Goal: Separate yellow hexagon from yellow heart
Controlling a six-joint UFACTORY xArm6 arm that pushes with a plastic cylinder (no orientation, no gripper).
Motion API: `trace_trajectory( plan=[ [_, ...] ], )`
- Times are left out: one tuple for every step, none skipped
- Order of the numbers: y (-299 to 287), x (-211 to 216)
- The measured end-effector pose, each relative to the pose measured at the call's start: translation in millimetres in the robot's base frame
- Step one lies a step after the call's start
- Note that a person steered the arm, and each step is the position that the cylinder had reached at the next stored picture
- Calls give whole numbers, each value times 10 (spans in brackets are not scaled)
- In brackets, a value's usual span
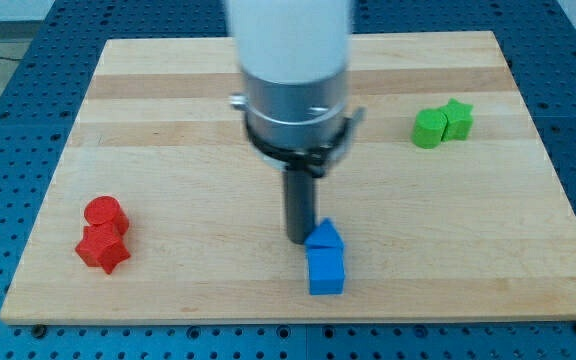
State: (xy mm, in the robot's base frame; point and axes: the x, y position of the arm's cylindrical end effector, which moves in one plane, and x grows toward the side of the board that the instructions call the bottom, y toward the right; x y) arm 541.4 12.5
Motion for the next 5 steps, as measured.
trace_trajectory(
  plan=[
    [585, -288],
    [1869, -492],
    [3108, -1062],
    [3222, -1721],
    [2599, -2241]
  ],
)
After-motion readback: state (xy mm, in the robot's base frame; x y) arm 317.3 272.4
